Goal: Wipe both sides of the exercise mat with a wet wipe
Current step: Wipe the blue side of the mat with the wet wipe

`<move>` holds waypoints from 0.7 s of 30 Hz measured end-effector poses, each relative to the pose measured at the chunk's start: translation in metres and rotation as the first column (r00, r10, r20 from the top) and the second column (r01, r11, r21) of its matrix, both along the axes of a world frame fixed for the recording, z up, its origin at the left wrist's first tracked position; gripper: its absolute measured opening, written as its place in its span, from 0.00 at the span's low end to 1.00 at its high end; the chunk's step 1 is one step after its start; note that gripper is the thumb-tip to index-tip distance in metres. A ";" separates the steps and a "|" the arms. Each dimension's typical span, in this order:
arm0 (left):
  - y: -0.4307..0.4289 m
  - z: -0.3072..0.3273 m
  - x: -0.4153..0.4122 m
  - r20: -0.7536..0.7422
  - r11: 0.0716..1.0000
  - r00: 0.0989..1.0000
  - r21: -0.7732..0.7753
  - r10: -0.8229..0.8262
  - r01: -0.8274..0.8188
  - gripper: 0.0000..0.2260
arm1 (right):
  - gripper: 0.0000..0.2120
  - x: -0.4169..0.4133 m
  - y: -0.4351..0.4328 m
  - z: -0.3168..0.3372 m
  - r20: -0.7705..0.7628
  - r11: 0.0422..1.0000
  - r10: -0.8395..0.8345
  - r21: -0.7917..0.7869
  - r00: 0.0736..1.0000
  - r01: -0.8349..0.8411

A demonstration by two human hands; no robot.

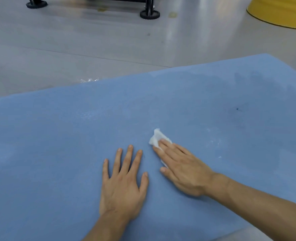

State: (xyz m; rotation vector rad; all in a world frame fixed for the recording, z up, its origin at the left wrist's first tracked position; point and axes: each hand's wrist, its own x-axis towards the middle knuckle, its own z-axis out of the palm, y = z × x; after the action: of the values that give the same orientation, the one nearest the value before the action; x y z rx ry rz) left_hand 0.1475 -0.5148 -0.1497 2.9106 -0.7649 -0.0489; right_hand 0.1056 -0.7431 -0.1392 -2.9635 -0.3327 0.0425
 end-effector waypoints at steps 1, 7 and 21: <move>0.000 0.000 0.000 -0.001 1.000 1.000 0.002 0.000 0.000 0.29 | 0.31 -0.001 0.000 0.000 0.007 1.000 0.015 -0.015 1.000 -0.015; 0.000 -0.001 0.001 -0.007 1.000 1.000 0.002 -0.007 0.007 0.29 | 0.34 0.007 -0.102 -0.004 0.047 0.899 -0.435 -0.028 0.899 0.436; 0.000 -0.002 0.001 -0.023 1.000 1.000 0.012 -0.006 0.007 0.29 | 0.34 0.030 -0.091 -0.007 0.044 0.883 -0.466 0.096 0.884 0.460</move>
State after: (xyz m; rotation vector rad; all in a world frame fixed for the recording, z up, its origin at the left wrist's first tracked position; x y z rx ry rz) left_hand 0.1490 -0.5149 -0.1514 2.9138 -0.7731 -0.0885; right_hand 0.1361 -0.8341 -0.1459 -2.8793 0.3666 -0.1247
